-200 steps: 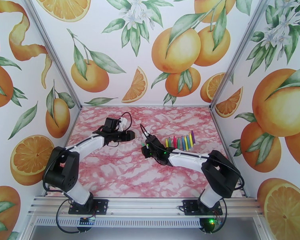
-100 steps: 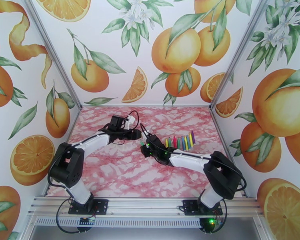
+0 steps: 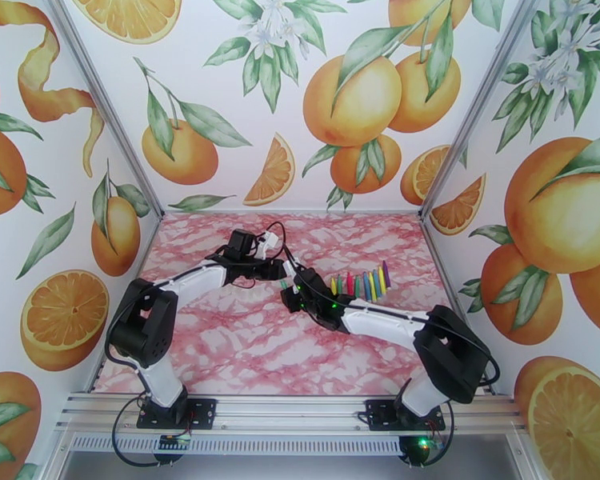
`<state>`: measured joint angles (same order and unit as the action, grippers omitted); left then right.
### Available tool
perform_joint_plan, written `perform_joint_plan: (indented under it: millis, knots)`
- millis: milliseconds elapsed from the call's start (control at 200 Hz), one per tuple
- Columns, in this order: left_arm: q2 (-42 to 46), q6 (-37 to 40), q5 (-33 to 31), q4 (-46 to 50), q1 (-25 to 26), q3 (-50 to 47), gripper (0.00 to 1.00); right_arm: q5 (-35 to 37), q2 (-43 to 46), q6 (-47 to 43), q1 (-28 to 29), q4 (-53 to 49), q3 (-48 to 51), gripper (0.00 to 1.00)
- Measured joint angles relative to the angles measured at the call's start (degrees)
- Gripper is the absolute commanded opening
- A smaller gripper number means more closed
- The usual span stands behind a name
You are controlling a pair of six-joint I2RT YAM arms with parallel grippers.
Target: Open the pen caps
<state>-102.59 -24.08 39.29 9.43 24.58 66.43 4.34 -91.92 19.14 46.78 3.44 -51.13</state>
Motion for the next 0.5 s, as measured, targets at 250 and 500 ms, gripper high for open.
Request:
perform_joint_plan:
  millis: [250,500]
  knots:
    - [-0.5,0.0,0.6,0.0,0.4,0.3,0.44,0.4,0.2,-0.4,0.0,0.3,0.0,0.21]
    - [-1.3,-0.7,1.2,-0.1,0.4,1.3,0.25,0.4,0.2,-0.6,0.0,0.5,0.0,0.21]
